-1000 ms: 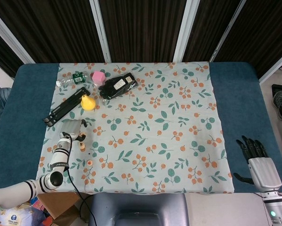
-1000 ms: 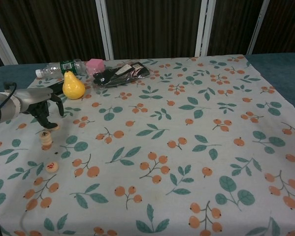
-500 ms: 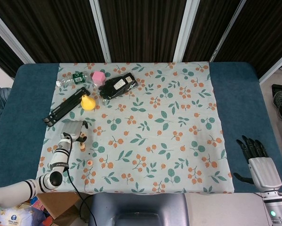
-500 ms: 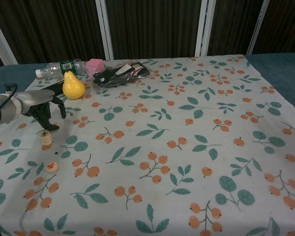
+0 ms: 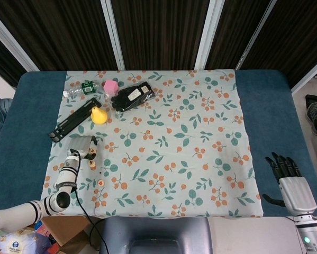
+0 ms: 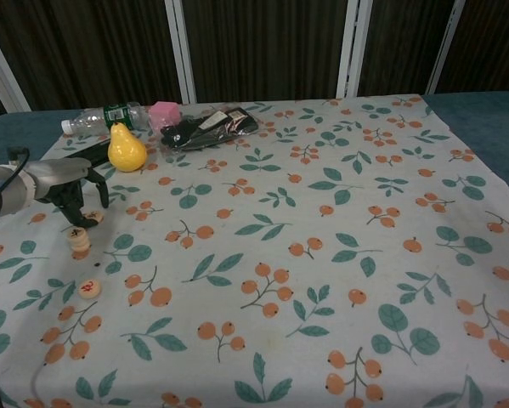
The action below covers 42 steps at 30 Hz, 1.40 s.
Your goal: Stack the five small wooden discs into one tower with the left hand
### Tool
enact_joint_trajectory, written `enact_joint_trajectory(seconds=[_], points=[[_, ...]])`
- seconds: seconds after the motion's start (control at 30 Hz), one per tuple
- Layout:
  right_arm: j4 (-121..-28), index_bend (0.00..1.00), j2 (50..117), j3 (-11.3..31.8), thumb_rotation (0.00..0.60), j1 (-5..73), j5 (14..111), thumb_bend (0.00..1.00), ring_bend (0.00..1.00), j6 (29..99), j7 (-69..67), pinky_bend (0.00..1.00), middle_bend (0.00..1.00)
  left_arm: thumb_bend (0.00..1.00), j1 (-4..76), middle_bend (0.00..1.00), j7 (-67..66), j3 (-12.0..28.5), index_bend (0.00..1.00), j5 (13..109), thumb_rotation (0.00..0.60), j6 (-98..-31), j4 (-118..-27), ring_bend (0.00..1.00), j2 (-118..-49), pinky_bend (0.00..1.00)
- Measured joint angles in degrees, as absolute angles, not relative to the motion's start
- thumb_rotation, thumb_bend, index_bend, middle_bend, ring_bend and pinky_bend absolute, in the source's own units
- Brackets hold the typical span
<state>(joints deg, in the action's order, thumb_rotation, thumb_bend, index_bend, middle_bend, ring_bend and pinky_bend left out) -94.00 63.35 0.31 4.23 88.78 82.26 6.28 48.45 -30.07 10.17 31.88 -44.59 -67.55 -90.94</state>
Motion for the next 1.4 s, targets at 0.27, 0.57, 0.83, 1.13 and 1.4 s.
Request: enact_joint_trajectory(seconds=[0.27,0.57,0.83,1.13,1.4], points=[[-93.99,0.00,63.37,0.28,0.600,4.33,88.68,0.08,0.00,82.03,6.41,0.00,0.00,0.32,48.51,1.00,-29.23,10.06,0.43,32.22,0.600,-45.06,-66.59,1.00,-91.46,1.00],[-94.04,0.00,63.34,0.31,0.600,4.32,88.55,0.08,0.00,82.06,6.44,0.00,0.00,0.33,48.47,1.00,-28.86,9.88,0.46,32.13,0.600,-44.82,-65.45,1.00,-91.98,1.00],[-94.03,0.00,63.38,0.34,0.600,4.39,88.38,0.08,0.00,81.90,6.56,0.00,0.00,0.32,48.42,1.00,-28.16,9.97,0.50,32.51,0.600,-44.52,-64.41,1.00,-92.44,1.00],[-94.07,0.00,63.44,0.37,0.600,4.41,88.21,0.08,0.00,81.85,6.75,0.00,0.00,0.32,48.26,1.00,-27.08,10.20,0.52,33.38,0.600,-44.27,-63.92,1.00,-92.79,1.00],[-94.03,0.00,63.47,0.40,0.600,4.49,88.12,0.08,0.00,81.71,6.84,0.00,0.00,0.34,47.76,1.00,-24.45,11.51,0.54,34.49,0.600,-44.58,-65.94,1.00,-91.40,1.00]])
